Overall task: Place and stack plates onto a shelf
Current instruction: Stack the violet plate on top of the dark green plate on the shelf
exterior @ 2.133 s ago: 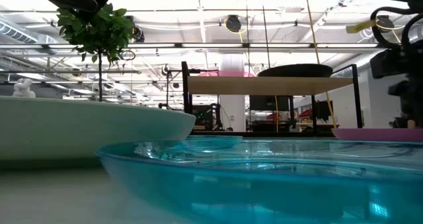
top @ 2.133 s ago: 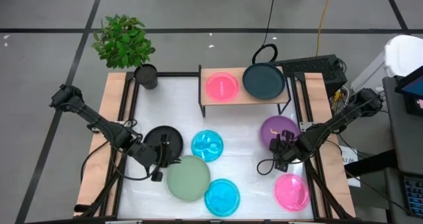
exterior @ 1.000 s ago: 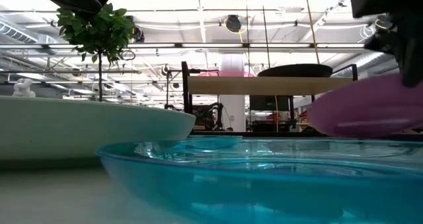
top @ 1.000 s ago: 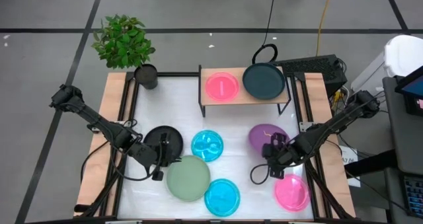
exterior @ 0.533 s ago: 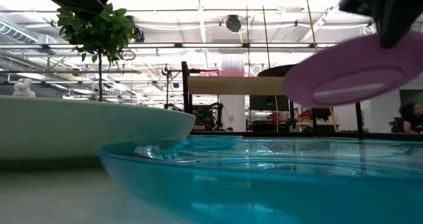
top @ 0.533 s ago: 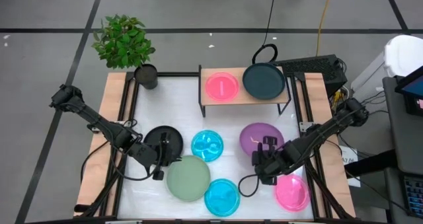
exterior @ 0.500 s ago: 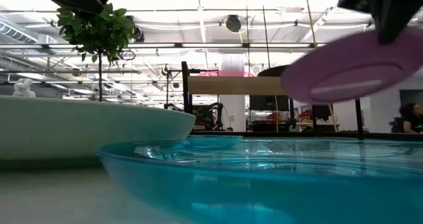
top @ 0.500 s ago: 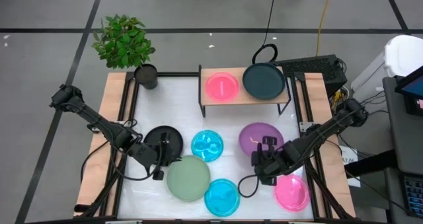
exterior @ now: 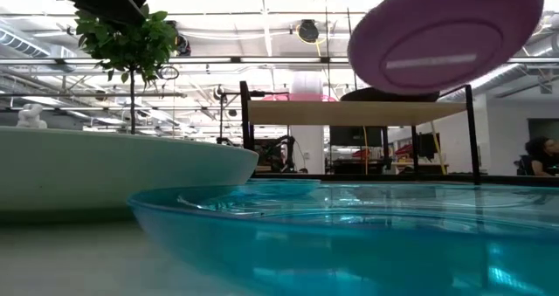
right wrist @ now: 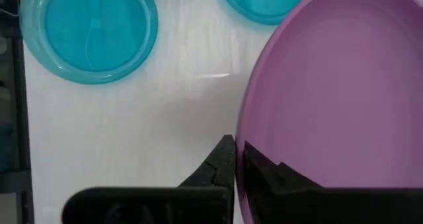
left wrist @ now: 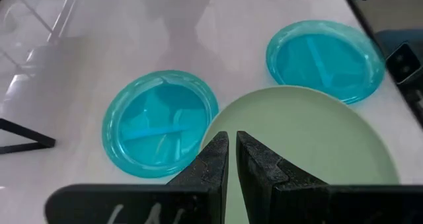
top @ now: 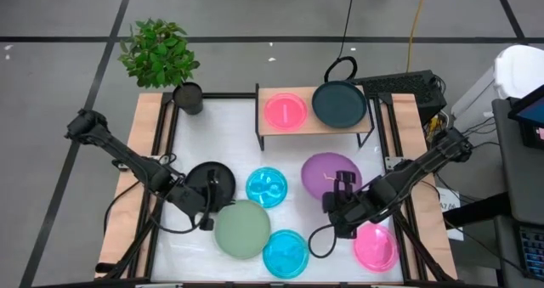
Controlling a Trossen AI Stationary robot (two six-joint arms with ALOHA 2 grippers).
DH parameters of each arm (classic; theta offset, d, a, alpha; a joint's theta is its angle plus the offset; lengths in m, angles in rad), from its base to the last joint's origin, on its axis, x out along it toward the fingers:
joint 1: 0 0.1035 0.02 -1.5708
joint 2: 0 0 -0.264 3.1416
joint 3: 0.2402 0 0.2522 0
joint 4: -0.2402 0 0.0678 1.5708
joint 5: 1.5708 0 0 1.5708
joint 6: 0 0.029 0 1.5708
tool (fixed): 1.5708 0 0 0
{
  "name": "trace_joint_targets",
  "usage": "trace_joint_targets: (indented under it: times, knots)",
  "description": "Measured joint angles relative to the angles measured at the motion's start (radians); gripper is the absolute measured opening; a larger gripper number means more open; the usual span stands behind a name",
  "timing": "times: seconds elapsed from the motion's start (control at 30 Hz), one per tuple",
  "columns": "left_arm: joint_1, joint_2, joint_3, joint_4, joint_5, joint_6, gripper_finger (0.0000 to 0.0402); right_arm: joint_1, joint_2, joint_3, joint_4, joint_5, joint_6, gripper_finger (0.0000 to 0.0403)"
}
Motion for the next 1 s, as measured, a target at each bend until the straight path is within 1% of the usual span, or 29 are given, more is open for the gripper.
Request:
trace_joint_targets:
  times: [0.23, 0.6, 0.8, 0.93, 1.0]
  knots:
    - [0.001, 0.079, 0.000, 0.010, -0.004, 0.016, 0.0037, 0.000, 0.000, 0.093, -0.095, 0.081, -0.033, 0.0000]
    - [0.047, 0.166, 0.000, 0.151, -0.004, 0.104, 0.0037, -0.044, 0.000, 0.182, -0.216, 0.145, -0.154, 0.0000]
    - [0.083, 0.204, 0.000, 0.204, -0.004, 0.122, 0.0037, -0.122, -0.023, 0.185, -0.280, 0.147, -0.236, 0.0000]
    - [0.107, 0.231, 0.000, 0.214, -0.004, 0.122, 0.0037, -0.190, -0.053, 0.185, -0.294, 0.192, -0.308, 0.0000]
    - [0.118, 0.243, 0.000, 0.220, -0.004, 0.122, 0.0037, -0.231, -0.073, 0.185, -0.294, 0.196, -0.356, 0.0000]
